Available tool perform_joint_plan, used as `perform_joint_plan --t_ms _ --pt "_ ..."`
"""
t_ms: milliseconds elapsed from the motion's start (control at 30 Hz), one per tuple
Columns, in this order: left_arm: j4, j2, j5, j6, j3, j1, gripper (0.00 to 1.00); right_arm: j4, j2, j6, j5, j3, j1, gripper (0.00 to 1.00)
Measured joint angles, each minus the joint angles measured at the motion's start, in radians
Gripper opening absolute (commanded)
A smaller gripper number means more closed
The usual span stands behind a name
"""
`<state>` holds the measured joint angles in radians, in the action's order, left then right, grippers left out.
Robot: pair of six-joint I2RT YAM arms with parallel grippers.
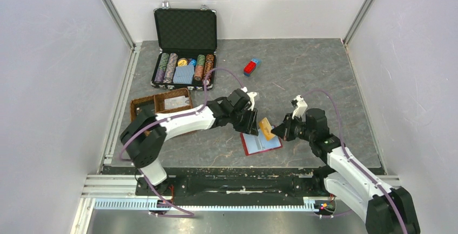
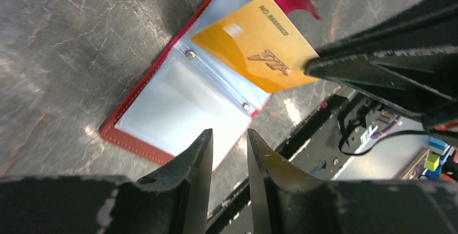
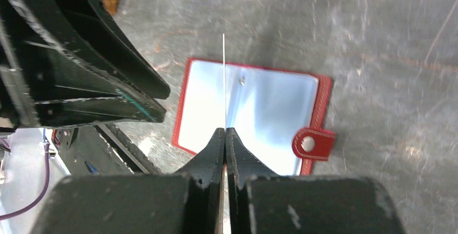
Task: Take the credit cards out of the card holder
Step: Remove the credit card from the card holder, then place the credit card in the storage box.
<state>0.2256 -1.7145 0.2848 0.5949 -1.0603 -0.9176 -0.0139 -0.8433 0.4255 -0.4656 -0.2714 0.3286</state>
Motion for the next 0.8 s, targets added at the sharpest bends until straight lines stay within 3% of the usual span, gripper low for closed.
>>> perform_joint_plan --t_ms 167,367,567,800 --pt "0.126 0.141 -0.019 -0.071 -0.063 0.021 0.44 0.000 0.019 -0.054 -0.081 -0.061 0.000 0.00" --pt "0.216 0.307 0.056 -0.131 -0.067 0.104 0.50 0.124 0.027 -0.032 -0.304 -0.041 -0.001 0.00" --pt "0.260 0.336 0.192 -0.172 -0.063 0.154 0.50 0.275 0.037 0.041 -0.453 0.005 -0.001 0.00" --pt "0.233 0.336 0.314 -0.175 -0.025 0.156 0.48 0.382 0.037 0.111 -0.526 0.024 0.024 0.00"
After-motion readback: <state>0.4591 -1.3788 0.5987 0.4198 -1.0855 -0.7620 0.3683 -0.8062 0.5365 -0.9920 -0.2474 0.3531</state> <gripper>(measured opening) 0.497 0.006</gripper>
